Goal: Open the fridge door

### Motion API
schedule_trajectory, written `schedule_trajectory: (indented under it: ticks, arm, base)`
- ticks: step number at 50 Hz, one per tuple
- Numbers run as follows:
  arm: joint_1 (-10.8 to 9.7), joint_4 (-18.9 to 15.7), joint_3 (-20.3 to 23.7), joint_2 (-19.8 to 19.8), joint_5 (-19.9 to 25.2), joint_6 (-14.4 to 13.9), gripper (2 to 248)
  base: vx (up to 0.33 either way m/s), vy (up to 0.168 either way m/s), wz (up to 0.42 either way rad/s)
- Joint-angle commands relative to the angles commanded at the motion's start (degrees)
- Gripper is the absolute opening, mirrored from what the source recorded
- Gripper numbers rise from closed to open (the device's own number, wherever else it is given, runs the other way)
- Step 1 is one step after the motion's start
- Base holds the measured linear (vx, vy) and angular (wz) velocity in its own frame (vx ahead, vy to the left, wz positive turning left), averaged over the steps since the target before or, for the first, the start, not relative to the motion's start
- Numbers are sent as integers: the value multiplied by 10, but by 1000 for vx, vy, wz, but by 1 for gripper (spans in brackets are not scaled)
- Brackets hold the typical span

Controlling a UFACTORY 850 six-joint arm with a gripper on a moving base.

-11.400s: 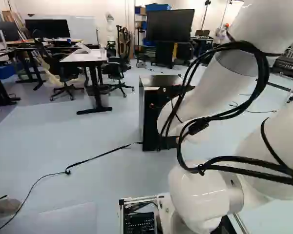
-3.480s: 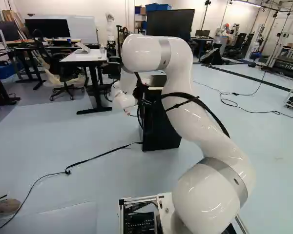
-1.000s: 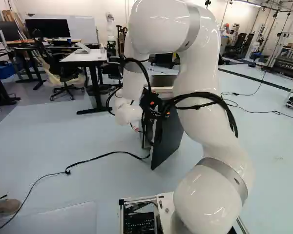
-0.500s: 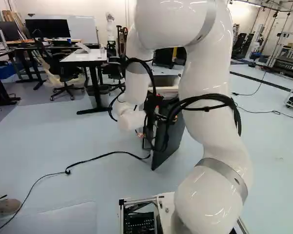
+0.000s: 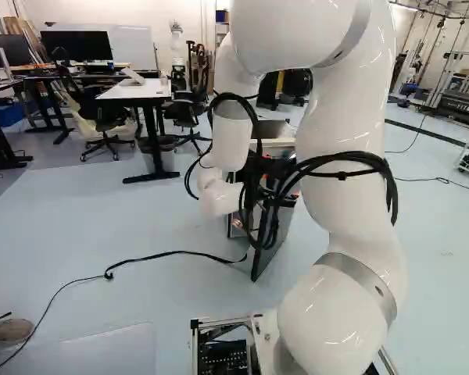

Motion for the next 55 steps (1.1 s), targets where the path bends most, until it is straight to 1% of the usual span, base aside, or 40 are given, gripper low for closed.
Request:
schedule_trajectory:
  ticks: [30,44,55]
  arm:
    - [-47,23,53,28,7,0,247]
    - [-75,41,71,37,28,0,247]
    - [-101,56,82,42,45,0,247]
  base:
    - [0,0,0]
    - [0,0,0]
    - [0,0,0]
